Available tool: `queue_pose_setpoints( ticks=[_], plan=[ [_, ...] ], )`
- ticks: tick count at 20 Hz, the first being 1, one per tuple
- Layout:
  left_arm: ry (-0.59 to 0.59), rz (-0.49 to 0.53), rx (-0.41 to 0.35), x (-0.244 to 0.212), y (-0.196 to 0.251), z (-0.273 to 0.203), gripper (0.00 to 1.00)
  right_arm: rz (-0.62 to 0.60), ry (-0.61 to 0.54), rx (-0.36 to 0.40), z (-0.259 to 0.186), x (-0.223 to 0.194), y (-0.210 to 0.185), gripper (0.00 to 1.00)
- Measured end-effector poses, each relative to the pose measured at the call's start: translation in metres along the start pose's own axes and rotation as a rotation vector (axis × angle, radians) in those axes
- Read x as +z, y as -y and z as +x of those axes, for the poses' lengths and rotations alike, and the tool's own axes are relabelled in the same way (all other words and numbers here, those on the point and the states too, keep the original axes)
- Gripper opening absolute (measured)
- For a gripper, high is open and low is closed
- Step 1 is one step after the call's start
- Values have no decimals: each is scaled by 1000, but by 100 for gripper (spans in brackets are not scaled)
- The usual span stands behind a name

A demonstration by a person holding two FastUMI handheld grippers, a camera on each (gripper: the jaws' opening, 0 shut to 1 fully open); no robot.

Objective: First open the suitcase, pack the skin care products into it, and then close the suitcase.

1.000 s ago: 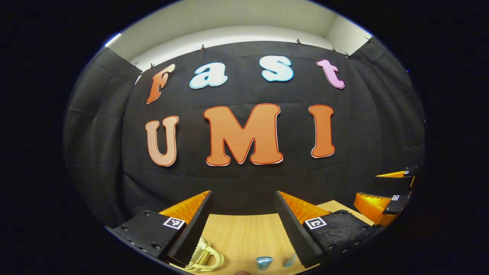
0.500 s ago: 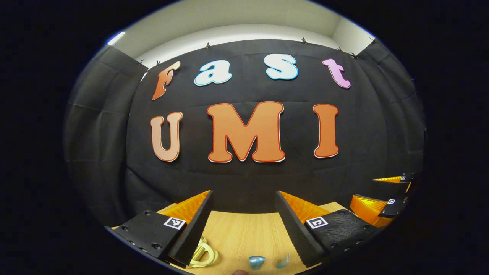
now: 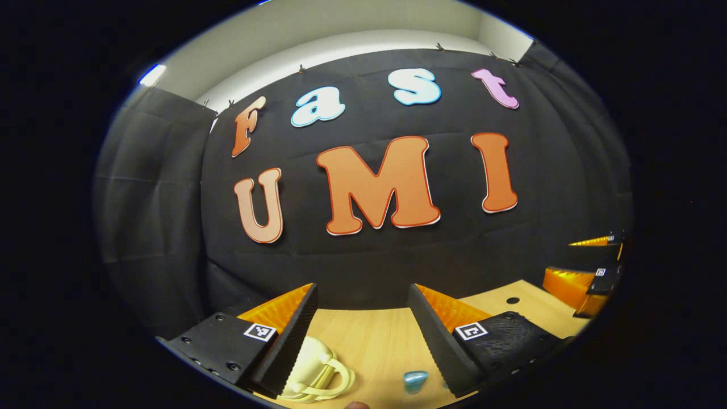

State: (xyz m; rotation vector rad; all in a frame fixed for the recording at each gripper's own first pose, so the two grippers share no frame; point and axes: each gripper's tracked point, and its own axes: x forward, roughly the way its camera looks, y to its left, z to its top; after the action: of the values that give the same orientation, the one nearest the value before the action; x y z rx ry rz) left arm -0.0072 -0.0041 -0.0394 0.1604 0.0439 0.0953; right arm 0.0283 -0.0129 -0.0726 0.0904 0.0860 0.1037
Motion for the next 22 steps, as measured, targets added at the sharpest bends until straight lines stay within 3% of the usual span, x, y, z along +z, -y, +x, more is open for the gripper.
queue_pose_setpoints(
  ticks=[4, 8, 15, 22],
  plan=[
    [-21, 86, -19, -30, -27, 7, 98, -24, 5, -71, 0, 1, -3, 95],
    [-105, 183, -100, -82, -45, 16, 98, 9, -45, -187, 4, -14, -10, 95],
    [-211, 343, -242, -169, -60, 17, 99, -21, -68, -308, 6, -12, -17, 96],
    [-287, 506, -326, -231, -58, 9, 98, -52, -93, -349, -1, -16, -19, 95]
  ],
)
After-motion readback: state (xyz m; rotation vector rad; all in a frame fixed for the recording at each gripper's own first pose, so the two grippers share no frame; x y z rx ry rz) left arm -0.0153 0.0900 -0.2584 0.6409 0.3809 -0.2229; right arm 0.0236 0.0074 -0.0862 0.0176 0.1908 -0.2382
